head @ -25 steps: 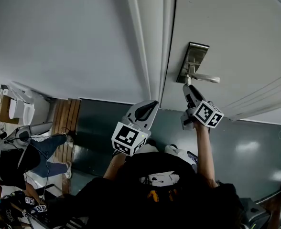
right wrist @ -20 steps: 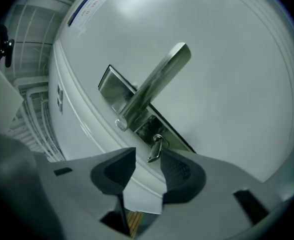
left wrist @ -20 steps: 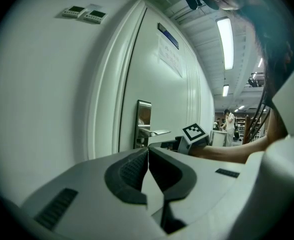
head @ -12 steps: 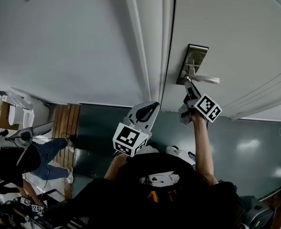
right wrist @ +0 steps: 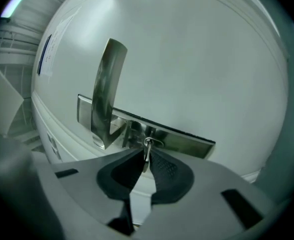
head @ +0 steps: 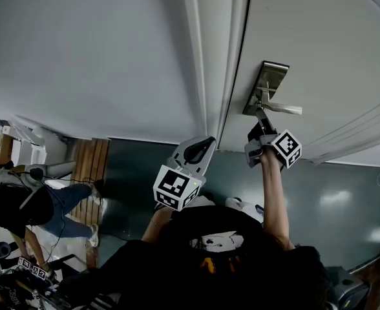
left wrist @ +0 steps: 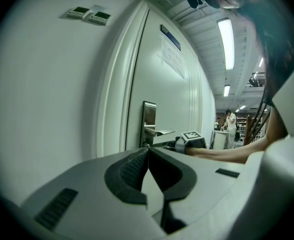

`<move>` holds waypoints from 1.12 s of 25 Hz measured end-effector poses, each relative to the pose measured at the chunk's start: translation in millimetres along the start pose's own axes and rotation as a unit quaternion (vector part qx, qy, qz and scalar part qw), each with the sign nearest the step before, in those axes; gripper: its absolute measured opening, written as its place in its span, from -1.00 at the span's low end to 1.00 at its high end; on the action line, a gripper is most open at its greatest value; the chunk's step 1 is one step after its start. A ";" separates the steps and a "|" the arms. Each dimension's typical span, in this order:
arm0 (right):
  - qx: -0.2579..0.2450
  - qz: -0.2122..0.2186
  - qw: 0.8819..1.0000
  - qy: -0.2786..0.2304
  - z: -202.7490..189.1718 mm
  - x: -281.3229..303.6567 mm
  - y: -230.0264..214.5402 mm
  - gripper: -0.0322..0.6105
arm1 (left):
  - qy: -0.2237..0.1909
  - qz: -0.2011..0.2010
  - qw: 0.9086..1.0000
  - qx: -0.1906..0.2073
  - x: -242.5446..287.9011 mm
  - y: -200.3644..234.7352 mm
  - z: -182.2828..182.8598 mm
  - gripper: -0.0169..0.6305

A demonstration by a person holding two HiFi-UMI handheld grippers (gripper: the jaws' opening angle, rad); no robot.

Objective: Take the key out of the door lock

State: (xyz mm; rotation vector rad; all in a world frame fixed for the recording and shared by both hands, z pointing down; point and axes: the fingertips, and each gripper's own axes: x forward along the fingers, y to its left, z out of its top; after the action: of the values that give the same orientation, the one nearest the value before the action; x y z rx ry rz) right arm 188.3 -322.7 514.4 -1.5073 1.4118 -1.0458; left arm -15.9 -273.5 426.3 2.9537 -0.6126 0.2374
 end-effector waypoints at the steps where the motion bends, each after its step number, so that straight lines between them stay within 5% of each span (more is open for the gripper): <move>1: 0.009 -0.001 1.000 -0.004 -0.2 -0.5 0.2 -0.79 | -0.001 -0.001 1.000 0.000 -0.9 -0.1 0.5 -0.92; 11: 0.098 -0.005 0.994 -0.037 0.4 -4.8 -4.7 -0.83 | -0.002 -0.008 1.000 0.001 -8.3 4.0 -2.1 -0.92; 28: 0.145 0.002 0.987 -0.065 -13.5 -30.1 -4.0 -0.83 | 0.005 -0.009 1.000 -0.014 -23.1 26.1 -17.5 -0.92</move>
State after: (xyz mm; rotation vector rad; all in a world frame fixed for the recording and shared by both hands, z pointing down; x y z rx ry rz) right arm 176.0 -292.7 521.3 -1.3343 1.1180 -1.0790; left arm -49.6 -285.9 441.5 2.9285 -0.5829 0.2391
